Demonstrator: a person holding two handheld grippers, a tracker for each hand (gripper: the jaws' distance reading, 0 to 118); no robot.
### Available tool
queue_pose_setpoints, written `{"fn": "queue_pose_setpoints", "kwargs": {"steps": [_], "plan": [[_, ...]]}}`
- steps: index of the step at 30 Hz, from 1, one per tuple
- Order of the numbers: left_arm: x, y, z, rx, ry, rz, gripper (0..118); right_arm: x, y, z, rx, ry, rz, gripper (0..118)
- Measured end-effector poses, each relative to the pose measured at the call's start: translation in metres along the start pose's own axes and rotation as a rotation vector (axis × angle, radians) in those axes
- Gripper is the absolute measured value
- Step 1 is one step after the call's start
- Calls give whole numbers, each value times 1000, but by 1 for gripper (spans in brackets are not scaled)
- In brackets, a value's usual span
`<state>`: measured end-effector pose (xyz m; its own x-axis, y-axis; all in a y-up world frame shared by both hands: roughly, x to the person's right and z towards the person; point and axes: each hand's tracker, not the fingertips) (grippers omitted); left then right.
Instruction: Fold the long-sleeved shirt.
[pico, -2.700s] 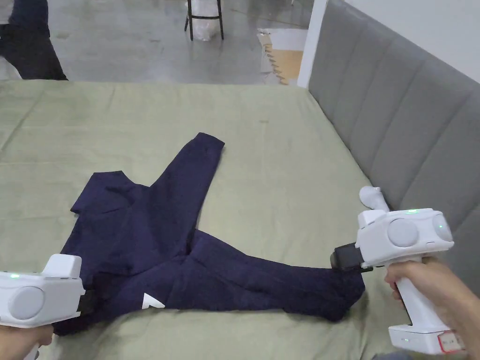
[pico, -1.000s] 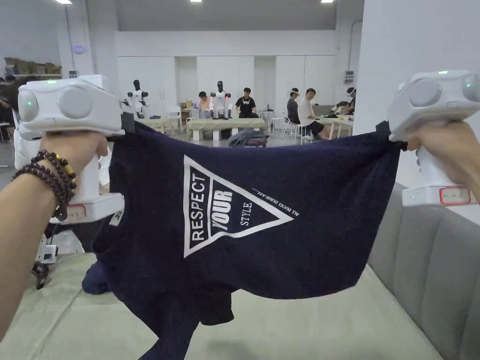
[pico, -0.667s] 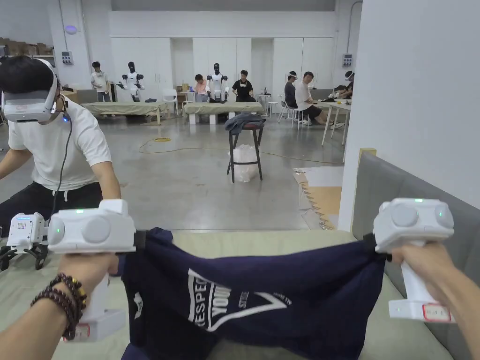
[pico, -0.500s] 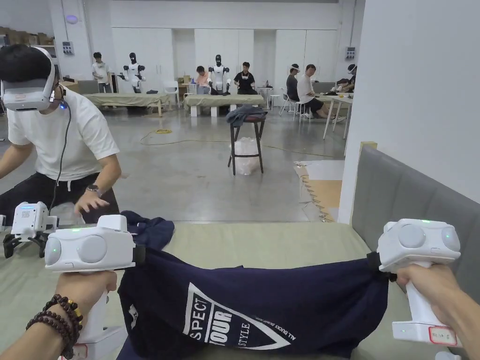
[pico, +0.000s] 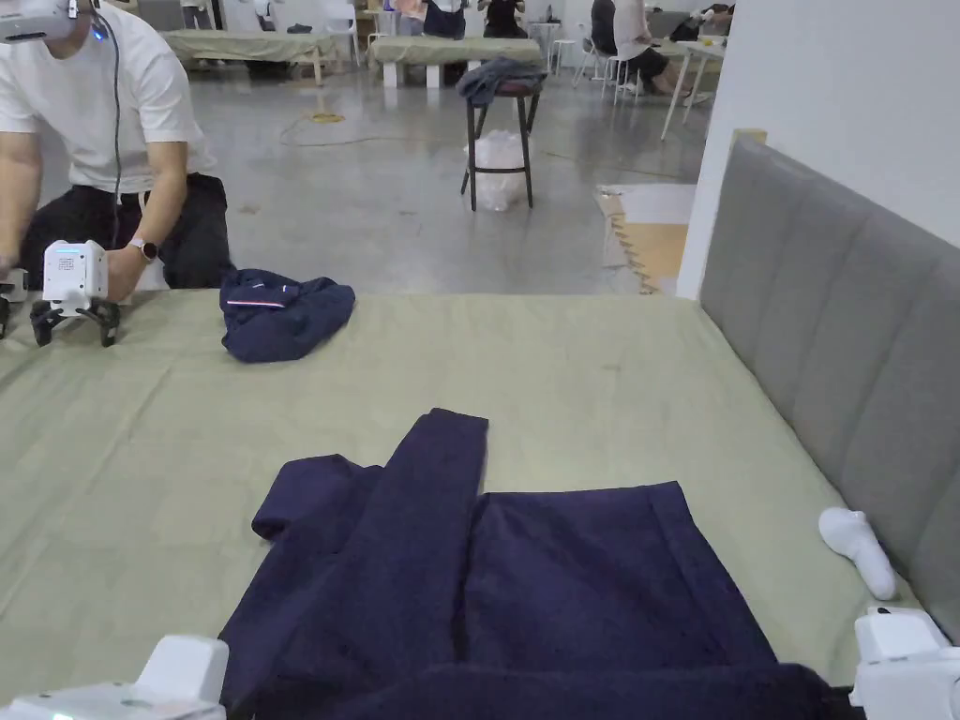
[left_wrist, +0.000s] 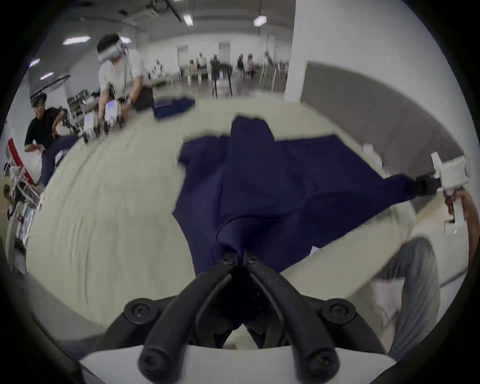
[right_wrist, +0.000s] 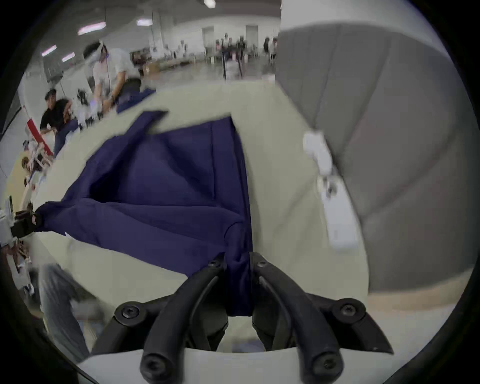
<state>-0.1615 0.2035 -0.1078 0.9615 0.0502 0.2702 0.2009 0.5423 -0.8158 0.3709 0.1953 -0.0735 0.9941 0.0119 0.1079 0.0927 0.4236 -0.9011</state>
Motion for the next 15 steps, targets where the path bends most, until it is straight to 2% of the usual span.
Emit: {"fn": "queue_pose_setpoints", "kwargs": {"steps": [2, 4, 6, 7, 8, 9, 10, 11, 12, 13, 14, 15], "plan": [[-4, -30, -13, -106, -21, 16, 6, -2, -25, -23, -119, 2, 49, 13], [-5, -49, -20, -131, -26, 52, 6, -4, -42, -35, -171, 2, 88, 13], [-9, -52, -22, -136, -32, 68, 6, -9, -44, -36, -192, 24, 89, 13], [-12, -52, -22, -129, -30, 69, 14, -11, -42, -34, -181, 20, 93, 14], [-9, -51, -19, -94, -34, 71, 35, -14, -36, -30, -167, 5, 114, 26], [-12, -46, -15, -76, -42, 77, 72, -15, -30, -24, -135, -15, 125, 52], [-17, -39, -11, -53, -57, 77, 83, -16, -26, -16, -90, -14, 106, 52], [-21, -31, -6, -18, -64, 80, 94, -14, -18, -9, -47, -1, 89, 63], [-17, -22, 4, -1, -57, 88, 109, -13, -10, -3, -7, 19, 68, 84], [-22, -5, 10, 89, -50, 91, 106, -13, -2, 6, 51, 18, 49, 117], [-26, 9, 13, 132, -50, 93, 101, -13, 4, 18, 95, 30, 34, 118], [-29, 27, 13, 152, -44, 91, 101, -14, 15, 25, 96, 42, 23, 114]]}}
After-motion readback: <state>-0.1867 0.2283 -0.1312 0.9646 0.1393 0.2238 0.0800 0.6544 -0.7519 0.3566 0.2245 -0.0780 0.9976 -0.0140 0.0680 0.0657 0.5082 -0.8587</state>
